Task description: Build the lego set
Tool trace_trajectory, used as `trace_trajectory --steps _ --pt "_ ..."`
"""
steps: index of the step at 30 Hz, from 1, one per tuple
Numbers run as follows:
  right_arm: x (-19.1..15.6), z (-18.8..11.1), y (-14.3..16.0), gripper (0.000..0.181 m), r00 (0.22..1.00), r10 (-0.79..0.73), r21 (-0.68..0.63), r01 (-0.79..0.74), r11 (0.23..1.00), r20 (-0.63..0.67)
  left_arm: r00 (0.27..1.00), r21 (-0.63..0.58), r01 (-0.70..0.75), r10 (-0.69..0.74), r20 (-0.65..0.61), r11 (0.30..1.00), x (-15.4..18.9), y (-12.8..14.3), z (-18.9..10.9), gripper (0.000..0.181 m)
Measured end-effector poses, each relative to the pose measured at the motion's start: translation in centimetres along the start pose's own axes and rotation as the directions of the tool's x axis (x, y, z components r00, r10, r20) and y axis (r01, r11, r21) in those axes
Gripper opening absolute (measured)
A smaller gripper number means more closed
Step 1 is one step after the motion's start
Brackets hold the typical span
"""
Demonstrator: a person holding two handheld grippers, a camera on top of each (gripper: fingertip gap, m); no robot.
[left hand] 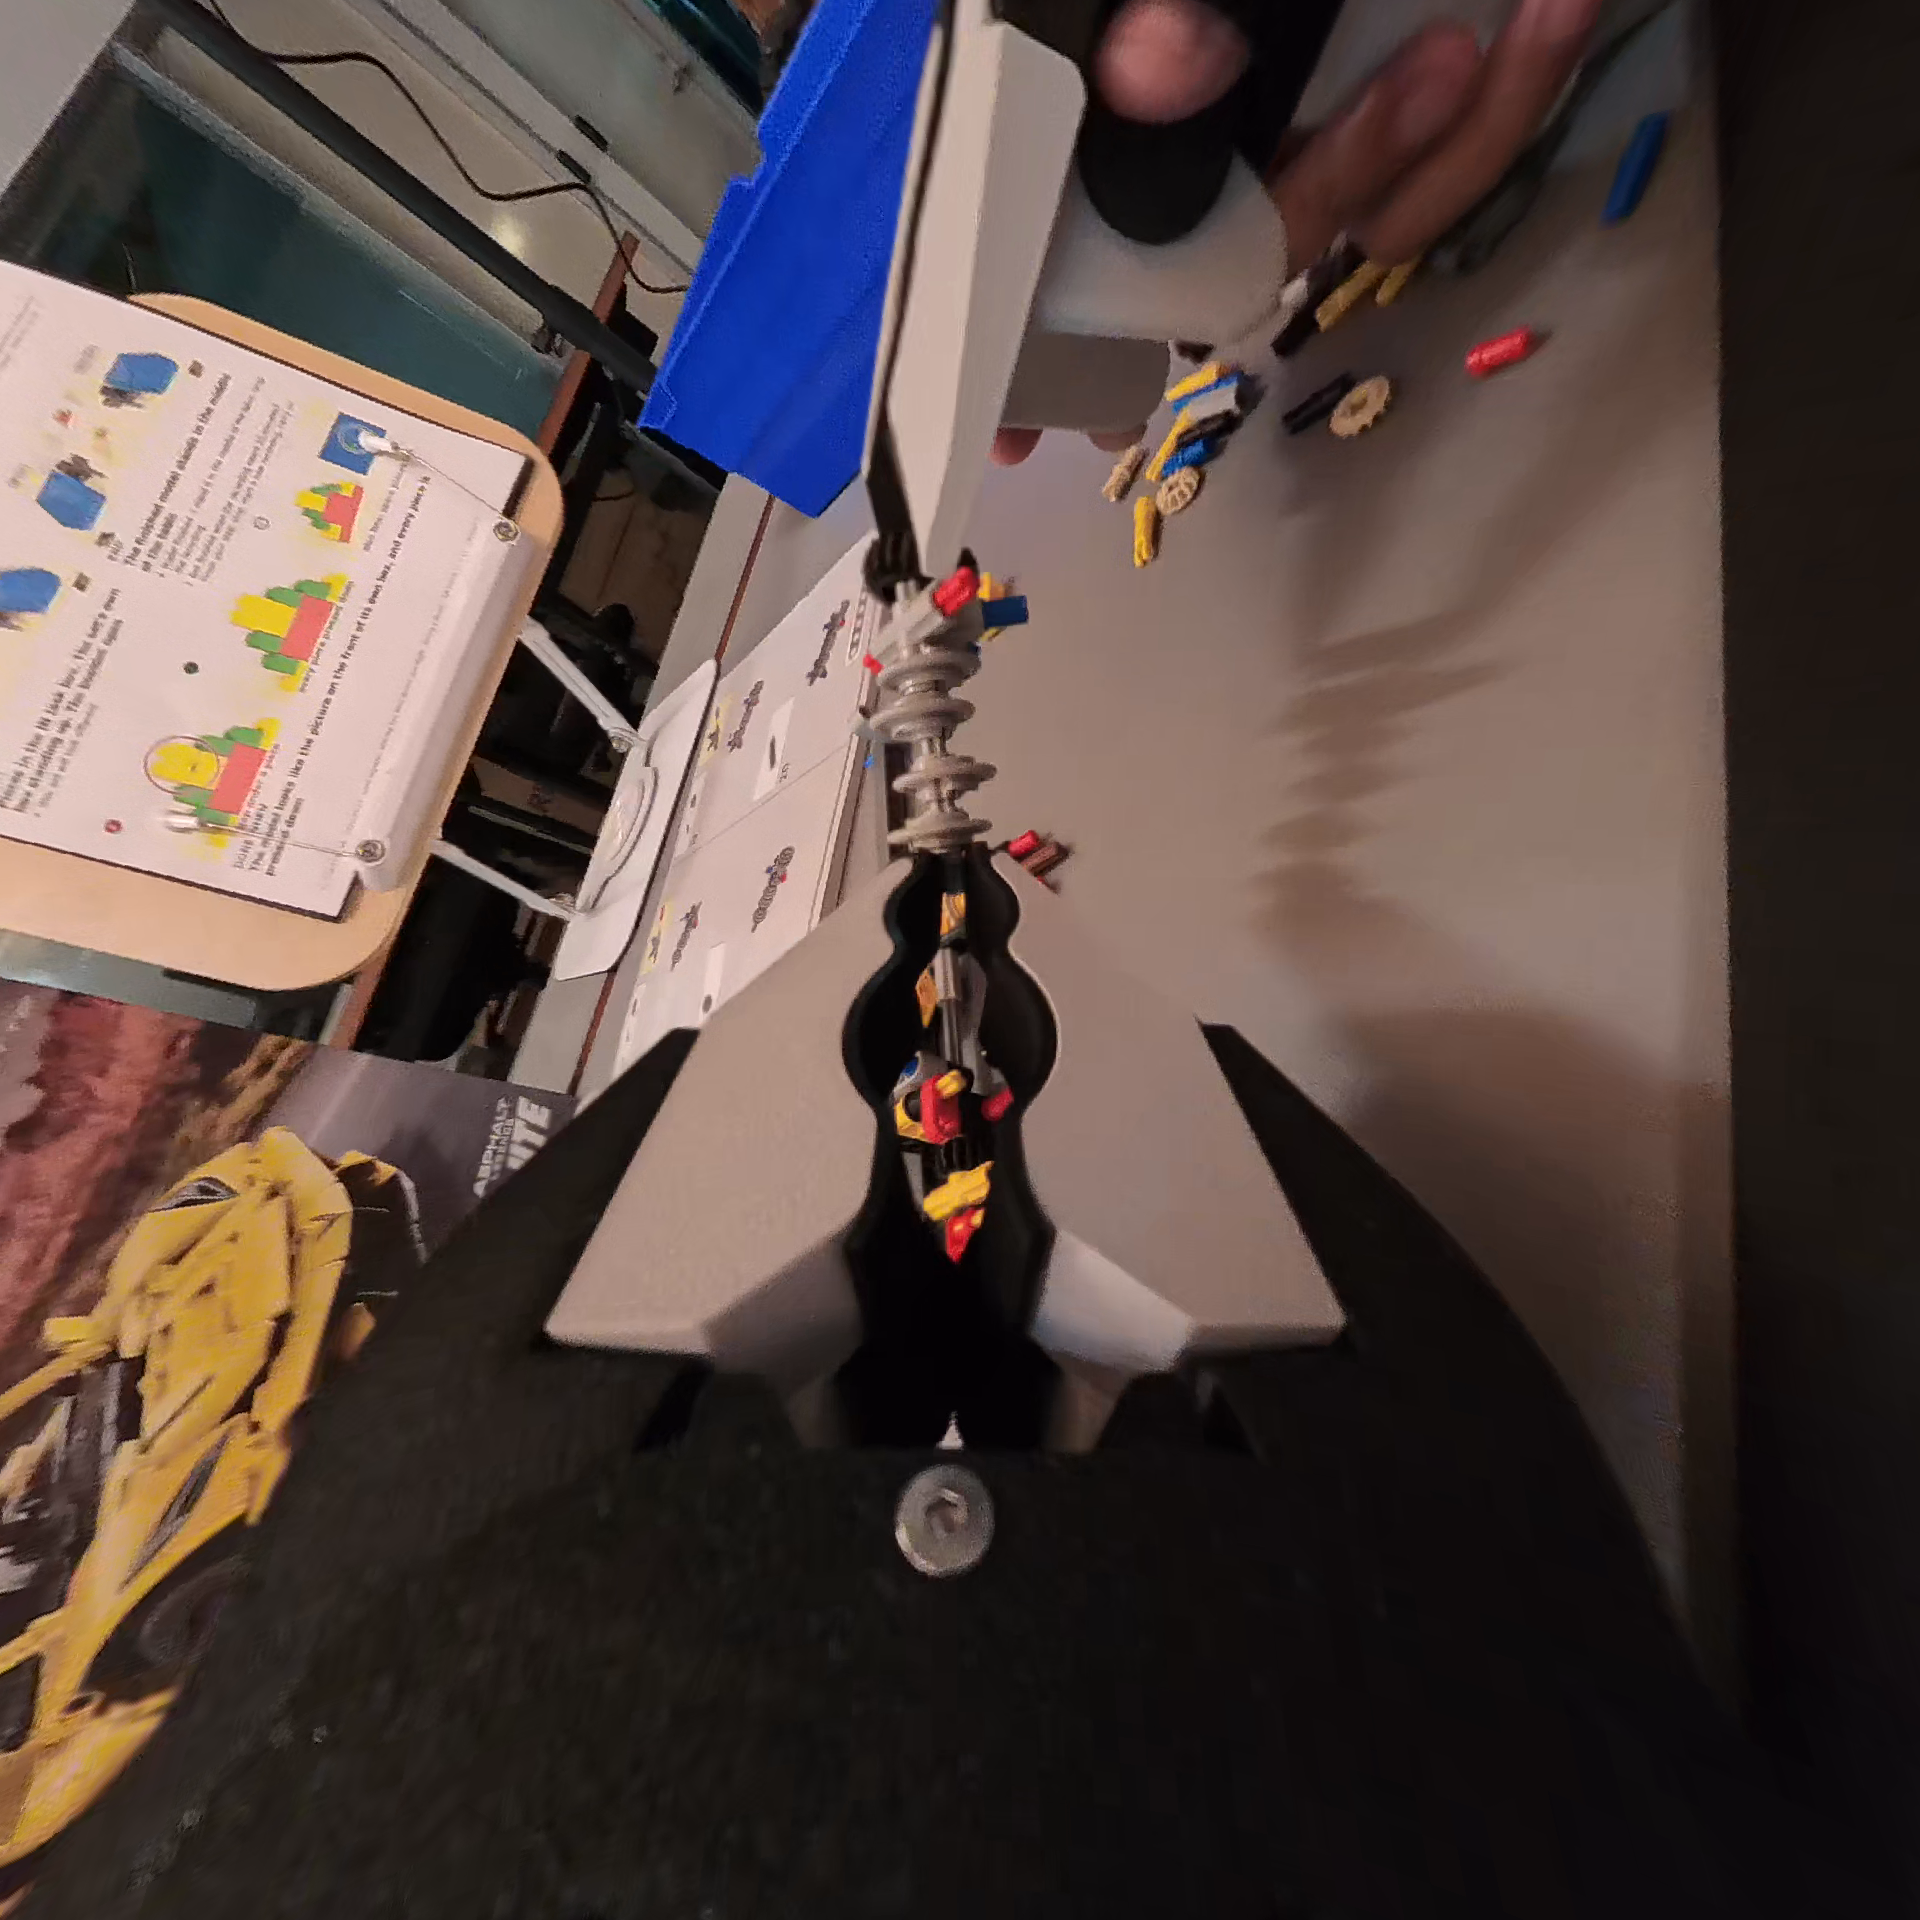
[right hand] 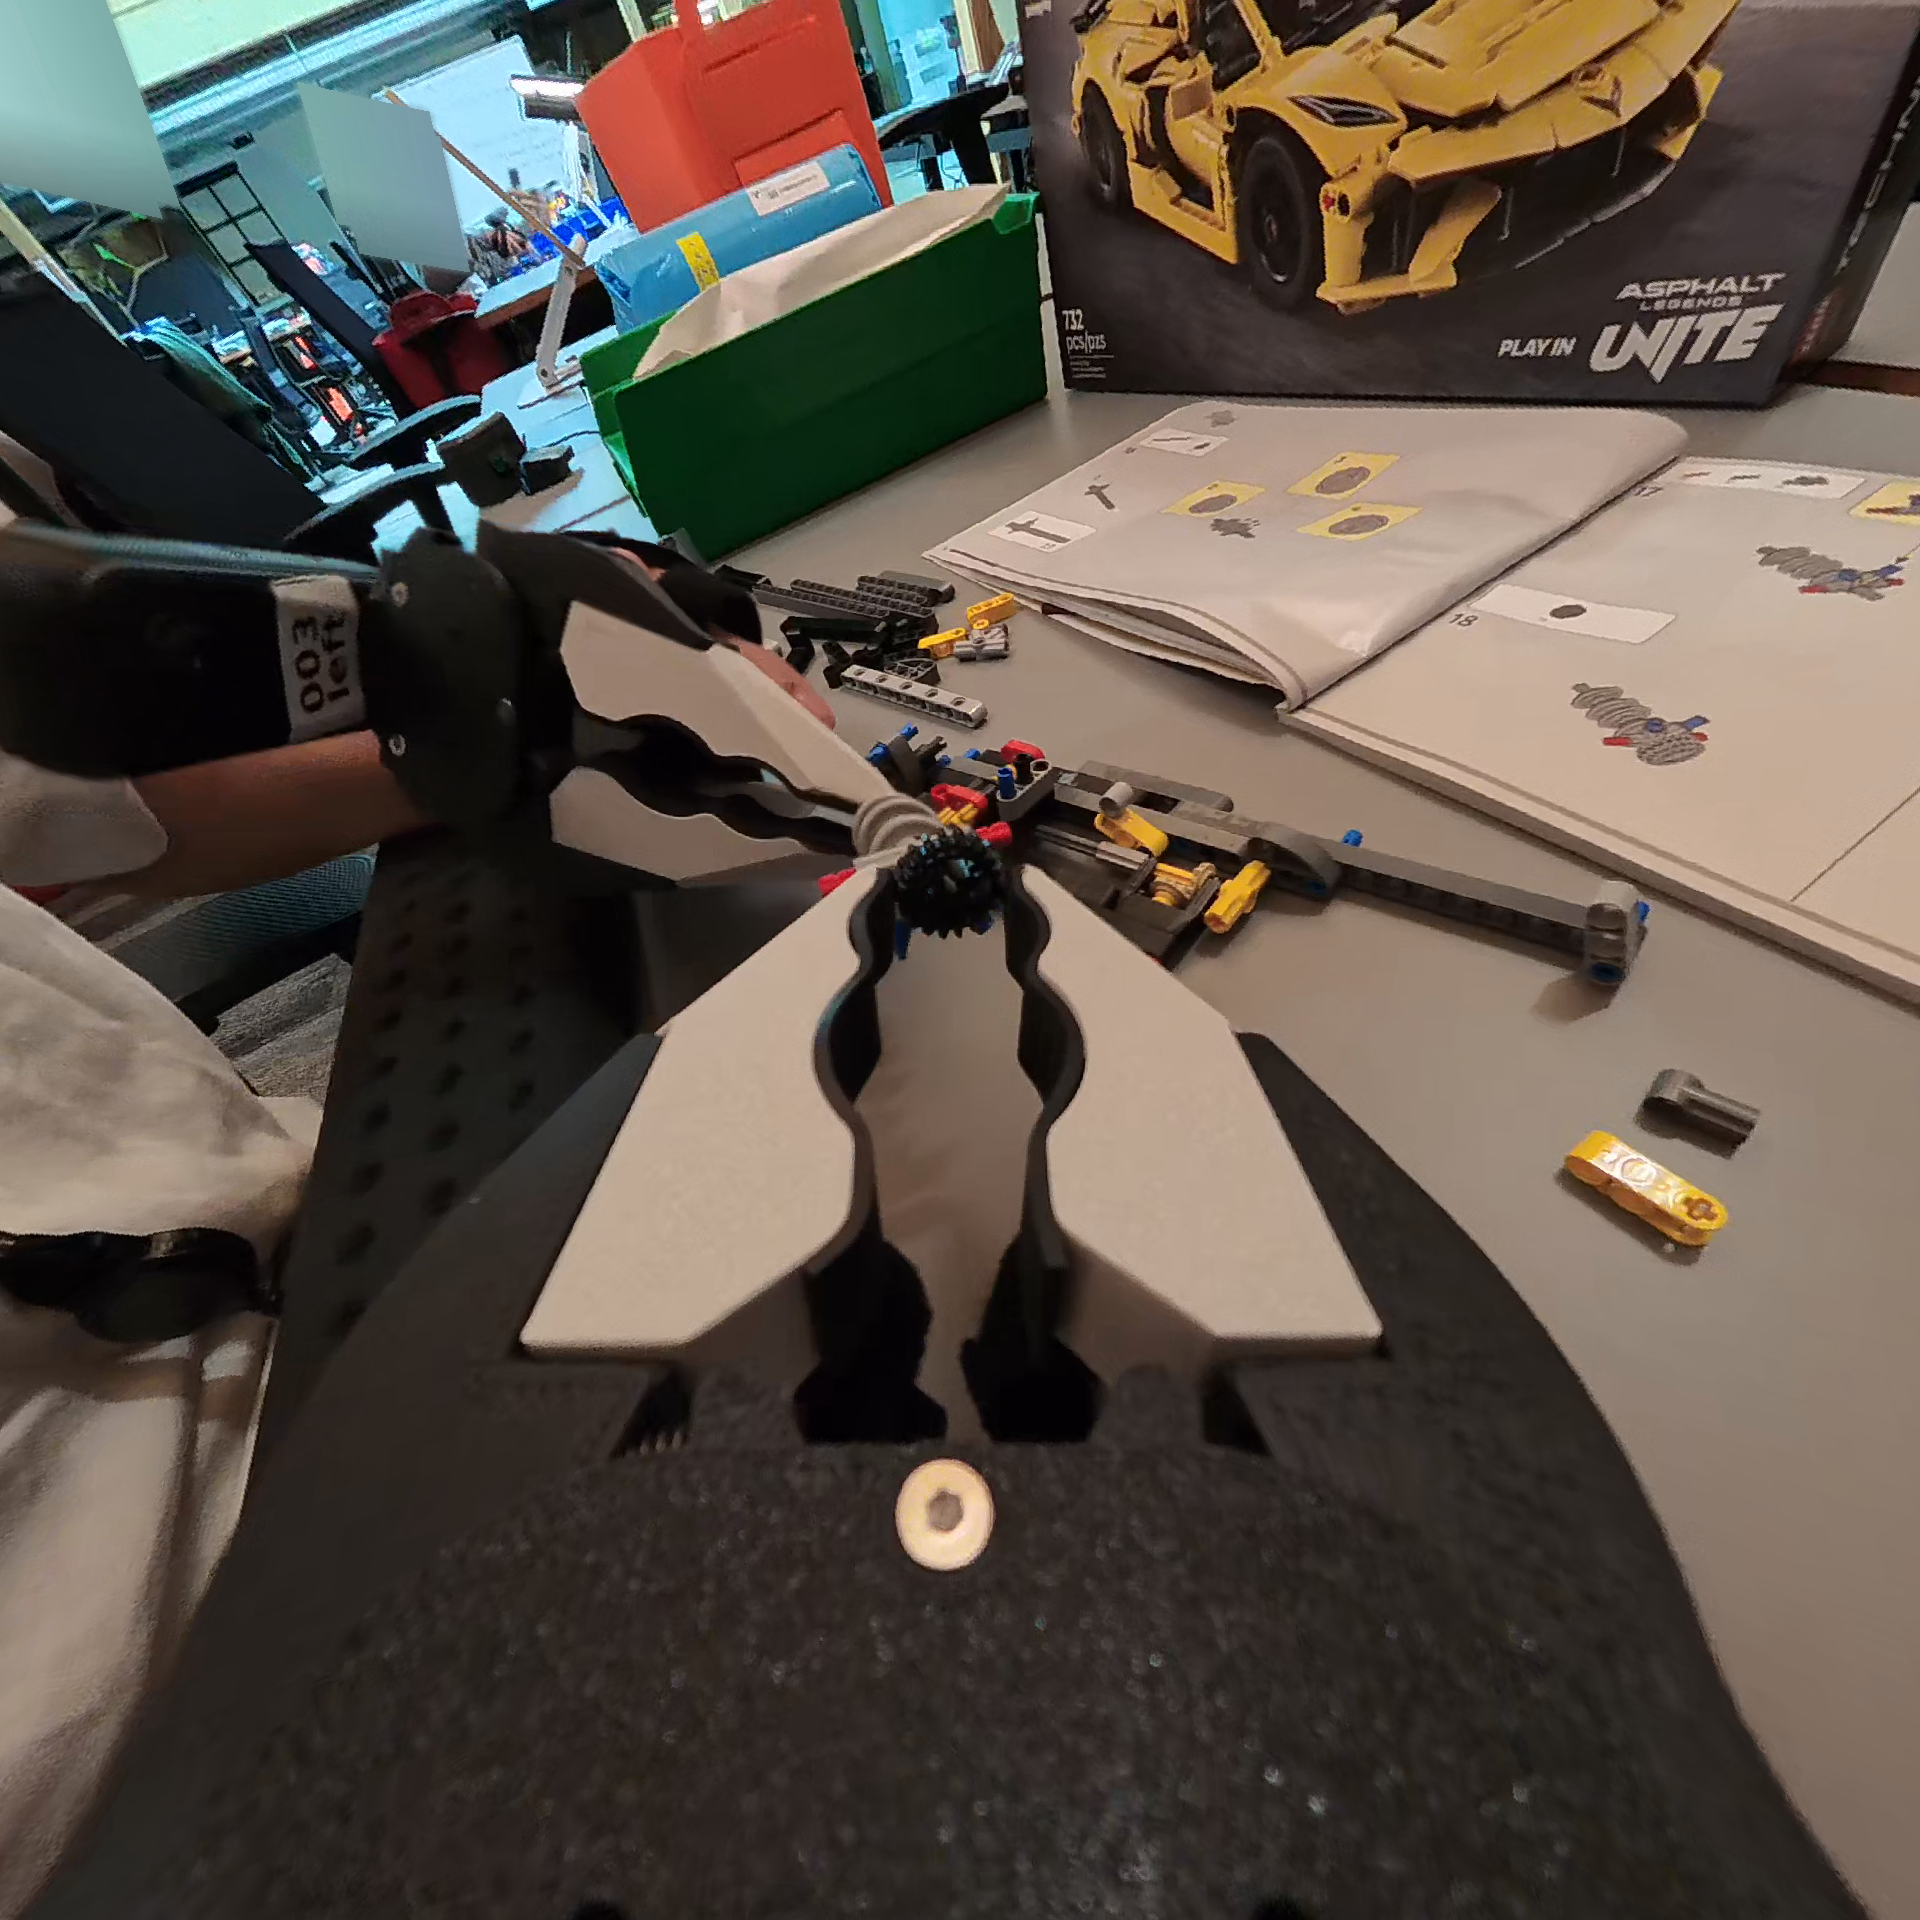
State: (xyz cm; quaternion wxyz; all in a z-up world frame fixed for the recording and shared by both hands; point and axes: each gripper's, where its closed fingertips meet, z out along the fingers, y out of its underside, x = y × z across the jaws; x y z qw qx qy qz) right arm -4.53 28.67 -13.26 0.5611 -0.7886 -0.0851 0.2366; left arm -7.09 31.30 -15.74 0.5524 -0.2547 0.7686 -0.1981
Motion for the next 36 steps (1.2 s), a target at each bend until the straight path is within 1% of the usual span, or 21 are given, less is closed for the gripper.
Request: trace_trajectory --steps 2,5,6,8,11,13,16,18,19,21,23,24,26,28,30,32,33,35,36 --pt "-0.2 -0.1 -0.3 0.020 1.000 0.004 0.019 -0.005 1.000 0.015 0.997 0.032 0.069 -0.069 -0.019 0.997 -0.4 -0.4 -0.3 0.002" --pt "-0.1 -0.7 -1.4 0.020 1.000 0.013 0.083 -0.014 0.996 0.018 0.974 0.066 0.221 -0.216 -0.069 0.973 -1.2 -0.7 -0.7 0.002" --pt "0.0 -0.9 -1.7 0.020 1.000 0.019 0.103 -0.021 0.994 0.017 0.953 0.079 0.294 -0.286 -0.102 0.953 -1.4 -0.8 -0.9 0.002" --pt "0.1 -1.3 -2.2 0.020 0.999 0.033 0.134 -0.036 0.990 0.021 0.890 0.115 0.444 -0.421 -0.176 0.889 -2.1 -1.4 -1.5 0.003" --pt "0.0 -1.4 -2.4 0.020 1.000 0.018 0.148 -0.020 0.989 0.013 0.773 0.138 0.614 -0.558 -0.301 0.777 -2.7 -2.1 -2.3 0.003" --pt "0.0 -1.2 -2.3 0.020 1.000 0.001 0.138 -0.001 0.990 0.002 0.708 0.143 0.684 -0.603 -0.367 0.716 -2.9 -2.6 -2.6 0.003" --pt "-0.2 -1.3 -2.5 0.020 1.000 -0.019 0.151 0.019 0.988 -0.007 0.657 0.158 0.732 -0.628 -0.417 0.662 -3.1 -3.2 -3.0 0.003" --pt "-0.2 -1.5 -2.6 0.020 1.000 -0.012 0.160 0.013 0.987 -0.010 0.640 0.149 0.746 -0.637 -0.430 0.649 -3.0 -3.3 -3.0 0.003" --pt "-0.3 -1.5 -2.7 0.020 1.000 -0.012 0.164 0.013 0.986 -0.003 0.643 0.143 0.743 -0.637 -0.425 0.654 -2.9 -3.2 -2.9 0.003" --pt "-1.5 -1.8 -3.2 0.020 0.998 -0.018 0.194 0.005 0.981 0.062 0.667 0.125 0.720 -0.630 -0.398 0.683 -2.5 -2.7 -2.5 0.003" --pt "-3.2 -1.8 -3.5 0.020 0.988 -0.023 0.206 -0.009 0.979 0.151 0.710 0.092 0.674 -0.607 -0.357 0.733 -1.8 -2.0 -2.0 0.003" --pt "-3.7 -1.7 -3.3 0.020 0.985 -0.028 0.197 -0.006 0.980 0.169 0.735 0.079 0.646 -0.590 -0.336 0.759 -1.5 -1.7 -1.7 0.003" --pt "-3.3 -1.0 -2.6 0.020 0.991 -0.041 0.154 0.021 0.988 0.126 0.769 0.062 0.601 -0.555 -0.316 0.797 -1.0 -1.6 -1.3 0.003" --pt "-2.3 -0.4 -1.7 0.020 0.997 -0.023 0.099 0.017 0.995 0.068 0.799 0.055 0.561 -0.523 -0.298 0.826 -0.7 -1.5 -1.1 0.003" --pt "-1.9 -0.5 -1.8 0.020 0.998 0.011 0.101 -0.018 0.995 0.069 0.827 0.049 0.520 -0.489 -0.277 0.853 -0.4 -1.4 -0.9 0.003" --pt "-2.1 -1.1 -2.5 0.020 0.995 0.035 0.140 -0.048 0.989 0.096 0.852 0.027 0.481 -0.461 -0.247 0.876 -0.2 -0.8 -0.7 0.003" --pt "-1.8 -1.2 -2.6 0.020 0.994 0.054 0.148 -0.067 0.987 0.093 0.878 0.015 0.441 -0.428 -0.214 0.897 -0.3 -0.4 -0.5 0.003" --pt "-1.2 -1.1 -2.2 0.020 0.987 0.125 0.124 -0.138 0.983 0.103 0.947 -0.007 0.296 -0.294 -0.126 0.955 -0.4 0.3 -0.3 0.002" --pt "-0.9 -1.0 -1.9 0.020 0.980 0.168 0.104 -0.179 0.978 0.108 0.971 -0.013 0.223 -0.223 -0.091 0.975 -0.4 0.3 -0.3 0.003"
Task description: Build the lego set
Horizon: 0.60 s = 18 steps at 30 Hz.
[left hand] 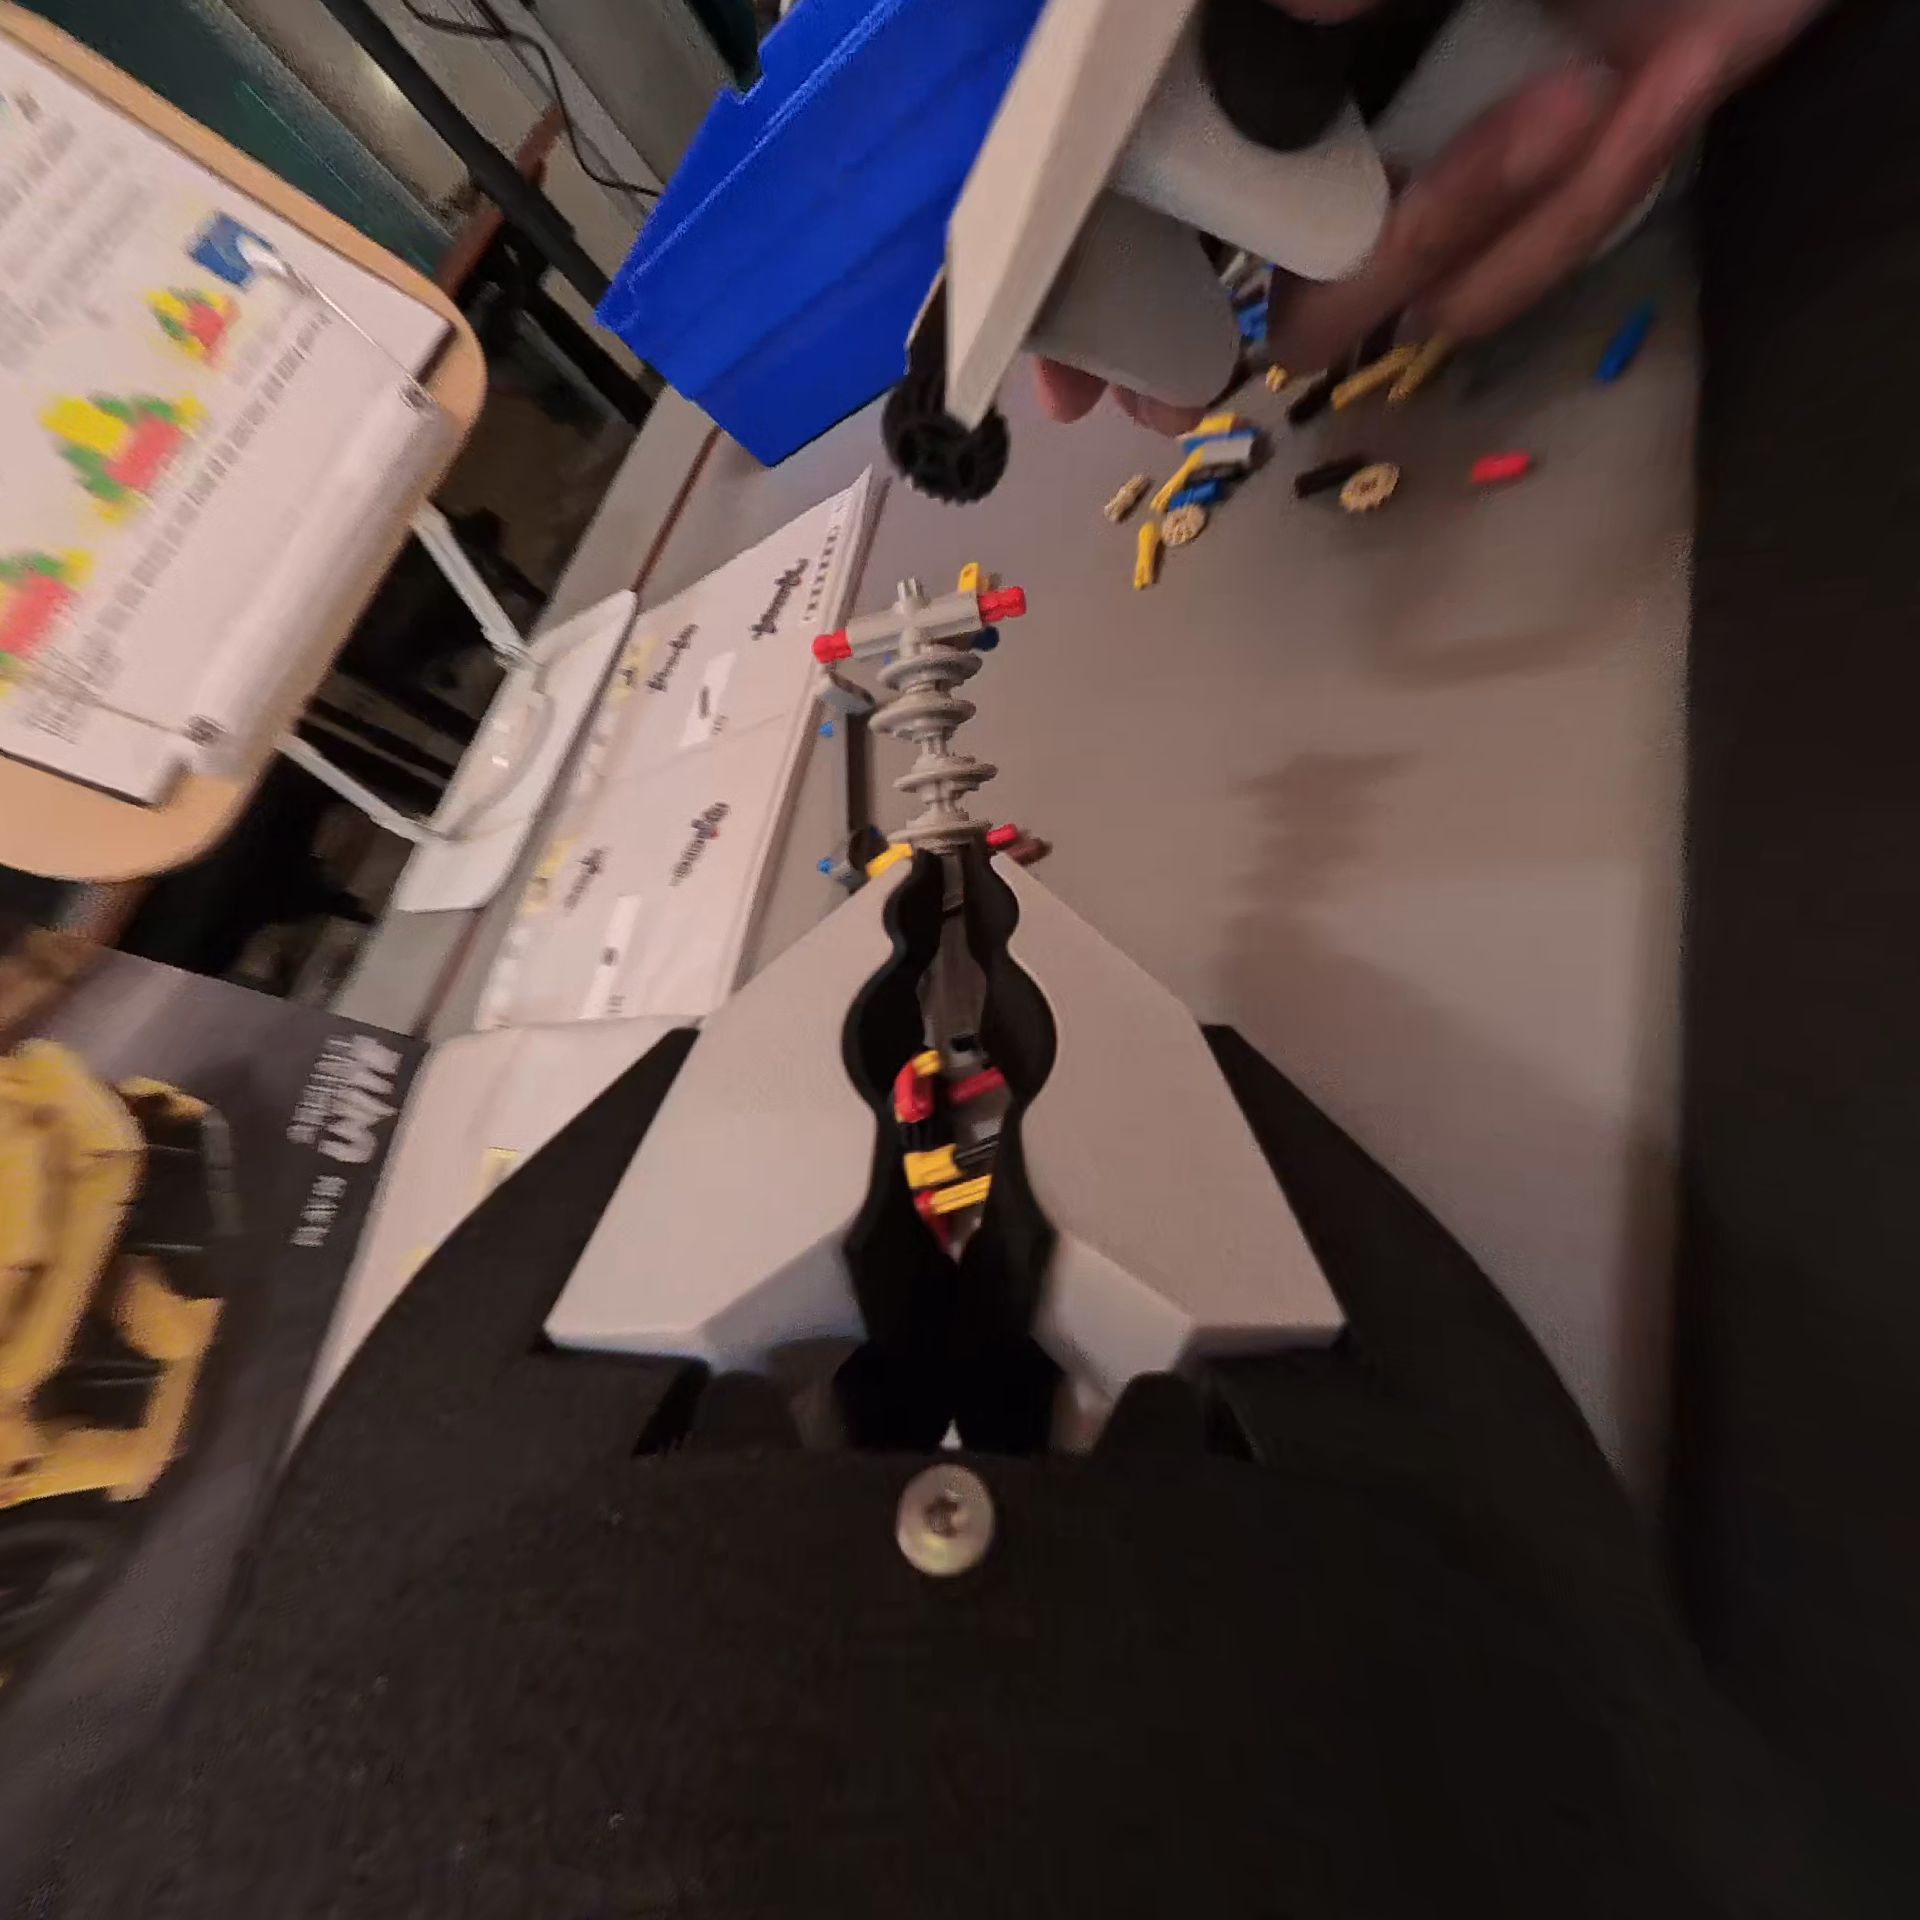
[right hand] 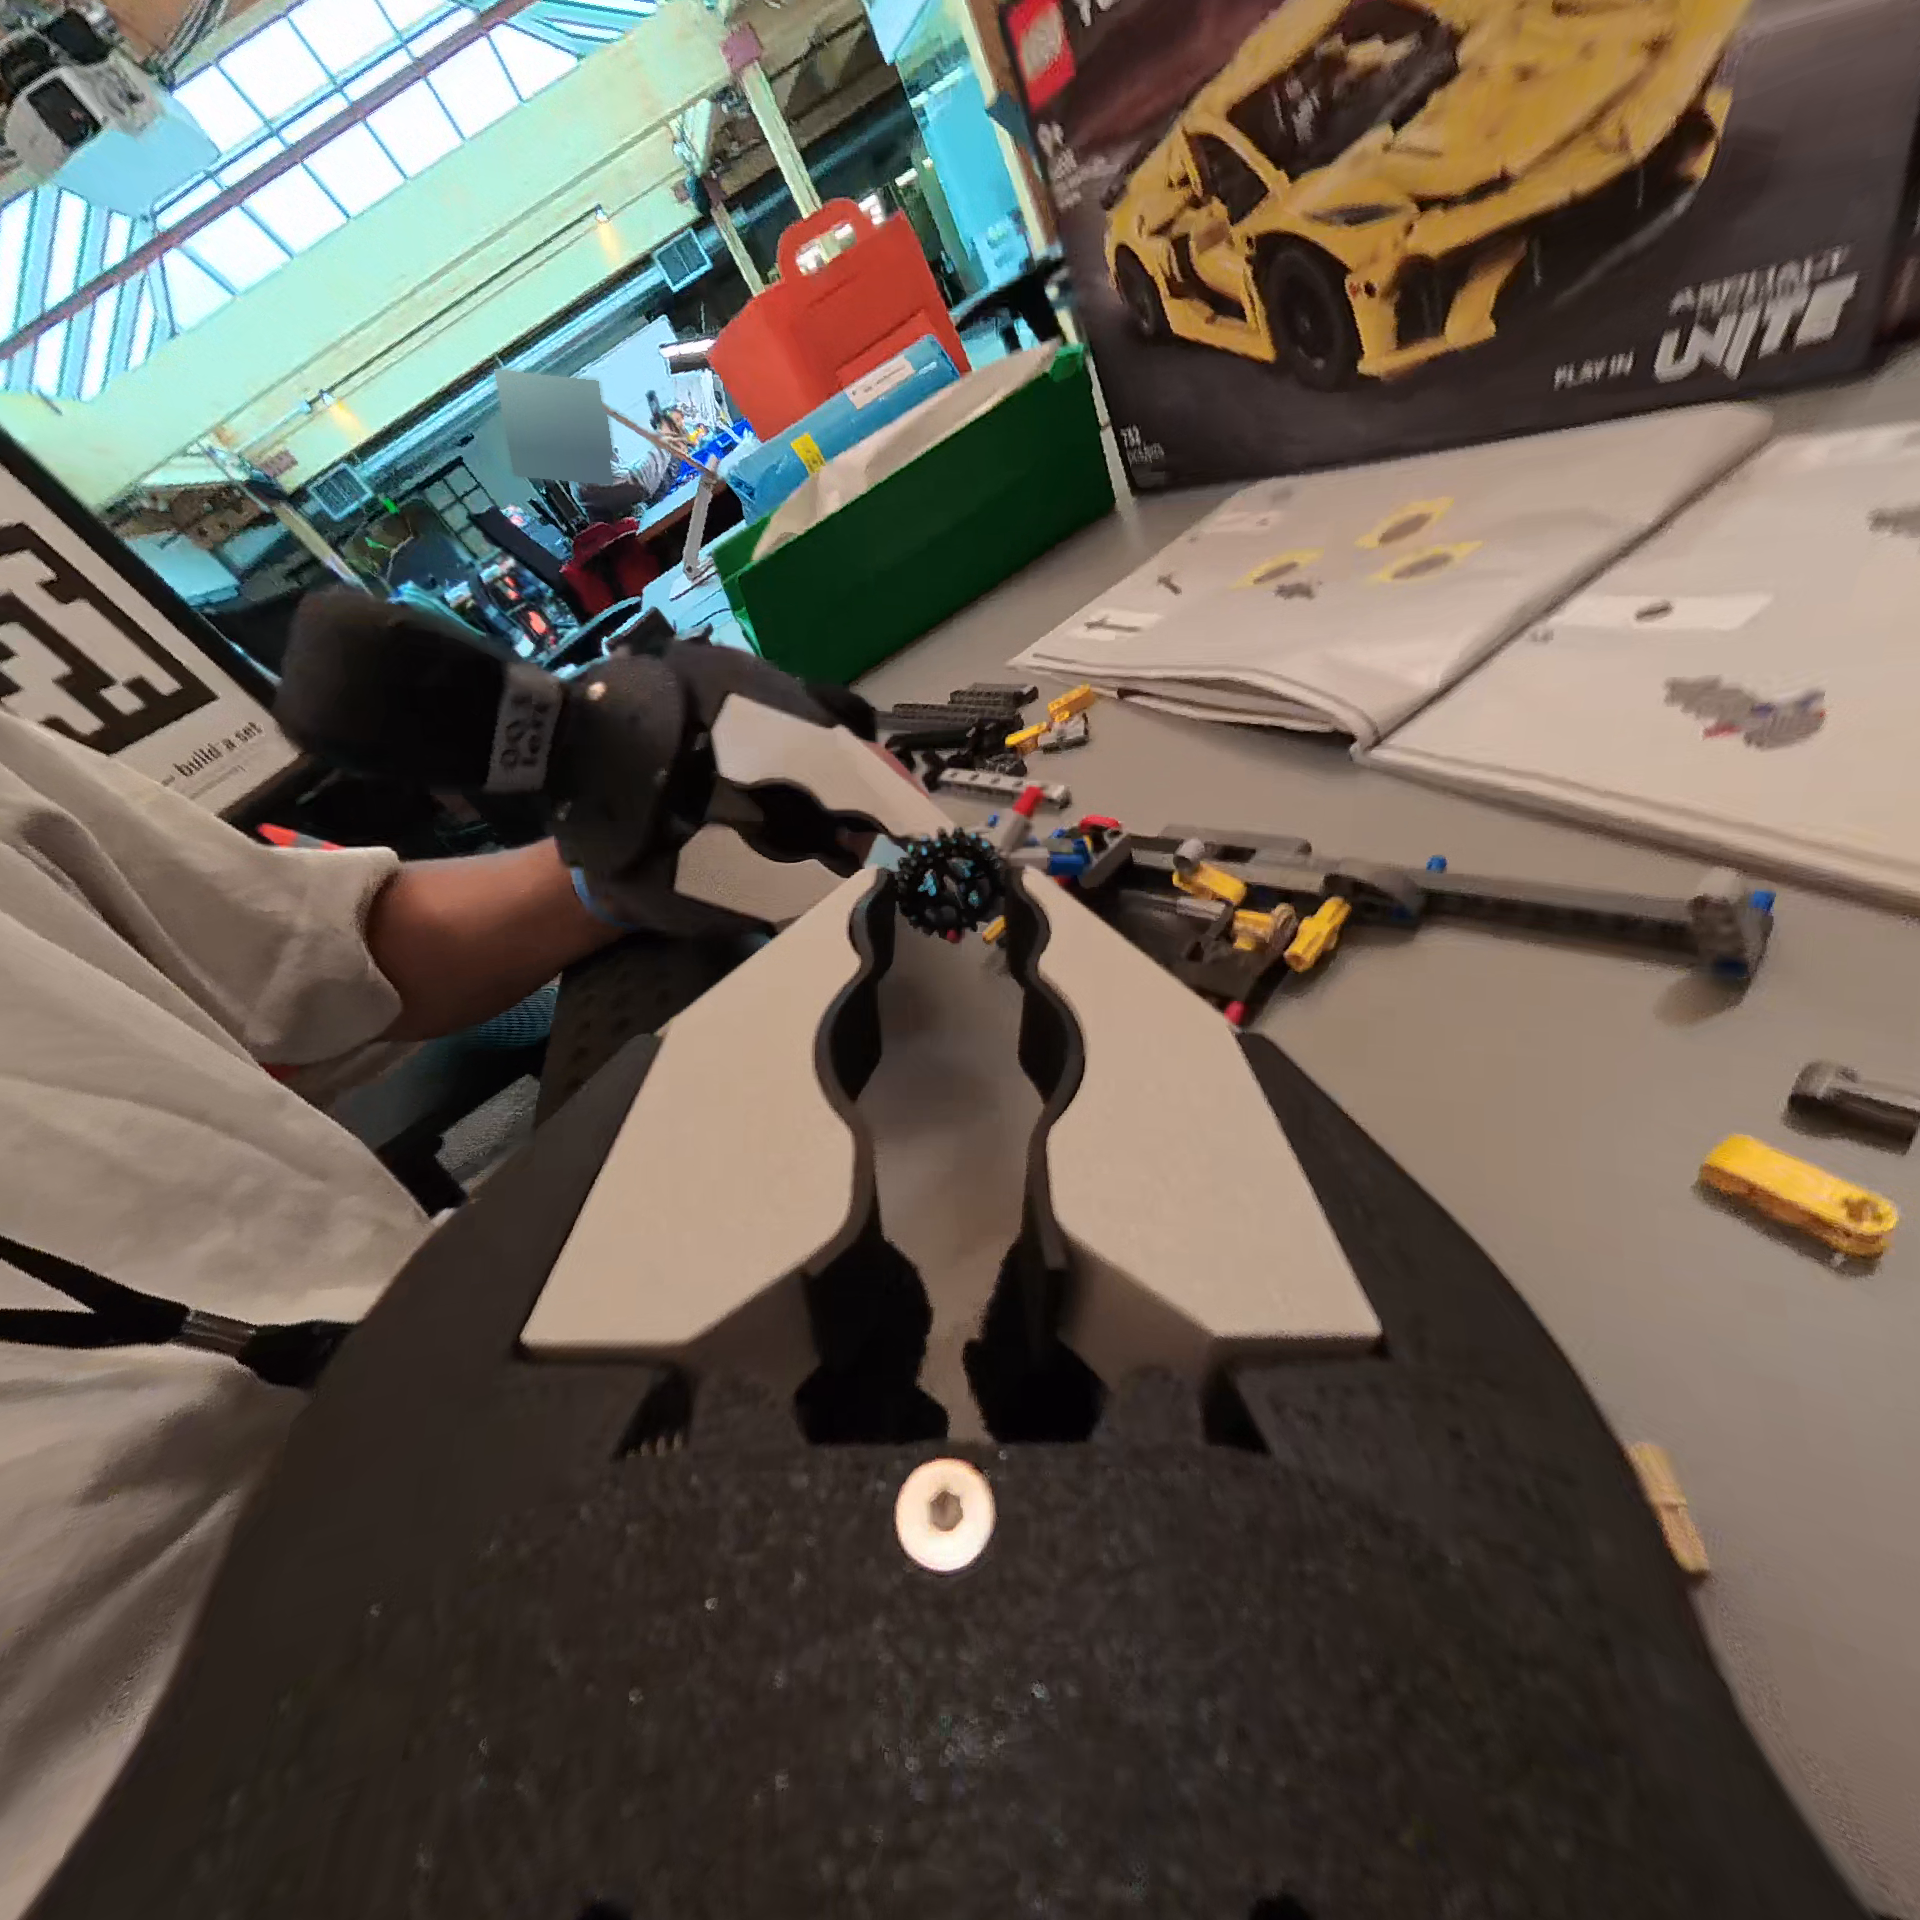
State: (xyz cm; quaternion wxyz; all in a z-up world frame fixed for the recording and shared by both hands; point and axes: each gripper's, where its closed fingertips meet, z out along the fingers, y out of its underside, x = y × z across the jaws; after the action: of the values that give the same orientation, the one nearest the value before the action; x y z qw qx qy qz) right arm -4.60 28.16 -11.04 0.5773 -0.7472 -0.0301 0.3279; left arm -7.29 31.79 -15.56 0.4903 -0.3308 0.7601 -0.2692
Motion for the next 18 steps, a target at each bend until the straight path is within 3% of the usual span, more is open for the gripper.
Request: trace_trajectory --steps 5,18 --pt "0.8 0.2 0.4 0.020 0.994 0.109 -0.024 -0.108 0.994 0.017 0.952 -0.061 -0.263 0.269 0.145 0.963 -0.3 -0.4 -0.1 0.003" --pt "0.7 1.1 1.7 0.020 0.997 0.071 -0.089 -0.069 0.994 0.020 0.894 -0.106 -0.392 0.405 0.191 0.914 -0.4 -0.3 -0.4 0.002"
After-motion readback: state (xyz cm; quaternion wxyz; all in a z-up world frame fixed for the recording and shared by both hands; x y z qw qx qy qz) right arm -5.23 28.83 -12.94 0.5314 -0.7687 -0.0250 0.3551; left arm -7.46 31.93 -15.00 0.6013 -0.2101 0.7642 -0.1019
